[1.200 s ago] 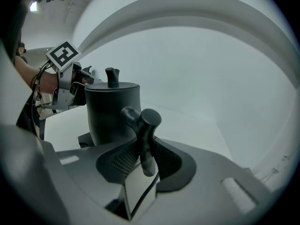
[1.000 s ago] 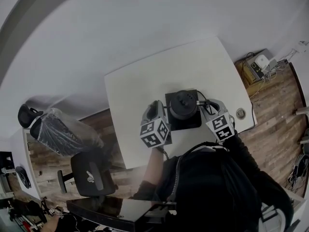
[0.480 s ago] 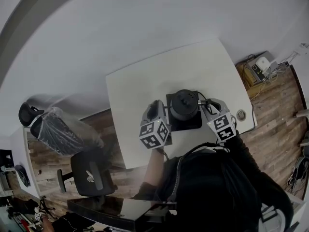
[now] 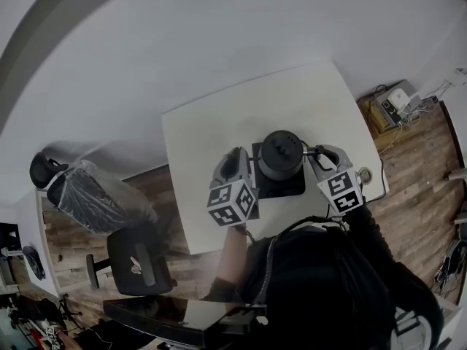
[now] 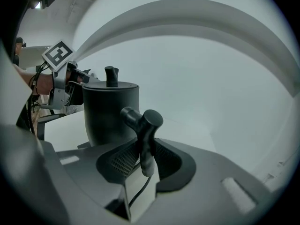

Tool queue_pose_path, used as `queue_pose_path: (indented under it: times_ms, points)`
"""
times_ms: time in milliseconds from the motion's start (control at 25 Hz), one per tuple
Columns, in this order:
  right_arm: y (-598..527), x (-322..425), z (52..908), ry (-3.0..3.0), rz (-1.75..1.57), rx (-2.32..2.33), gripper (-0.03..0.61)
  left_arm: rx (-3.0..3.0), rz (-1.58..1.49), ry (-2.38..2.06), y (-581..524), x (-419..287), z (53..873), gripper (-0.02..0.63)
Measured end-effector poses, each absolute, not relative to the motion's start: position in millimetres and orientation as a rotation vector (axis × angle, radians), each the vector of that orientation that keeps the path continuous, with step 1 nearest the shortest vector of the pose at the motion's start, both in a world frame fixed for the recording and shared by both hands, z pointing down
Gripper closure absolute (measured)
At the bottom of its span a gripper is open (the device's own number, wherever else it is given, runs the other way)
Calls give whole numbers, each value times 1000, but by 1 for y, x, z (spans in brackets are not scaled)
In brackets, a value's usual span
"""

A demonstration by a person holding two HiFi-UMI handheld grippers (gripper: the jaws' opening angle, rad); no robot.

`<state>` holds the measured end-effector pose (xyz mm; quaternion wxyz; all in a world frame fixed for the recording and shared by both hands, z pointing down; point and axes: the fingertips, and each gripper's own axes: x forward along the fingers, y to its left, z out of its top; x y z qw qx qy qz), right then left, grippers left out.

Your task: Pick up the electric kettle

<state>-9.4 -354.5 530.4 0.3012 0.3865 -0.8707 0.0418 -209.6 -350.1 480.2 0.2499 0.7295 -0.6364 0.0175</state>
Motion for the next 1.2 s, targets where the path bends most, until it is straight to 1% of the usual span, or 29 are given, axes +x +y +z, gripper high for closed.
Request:
queue_pose_path:
  times_ms: [520, 960, 1200]
  points:
    - [-368, -10, 455, -2358, 13, 1069, 479, 2072, -40, -1755, -353, -208, 405, 577]
    - [-369, -10, 395, -2414, 31, 1111, 479, 2183, -147, -1771, -348, -205, 335, 577]
    - [-367, -12, 358, -2438, -41, 1153, 479, 2246, -217, -1771, -340, -206, 300, 578]
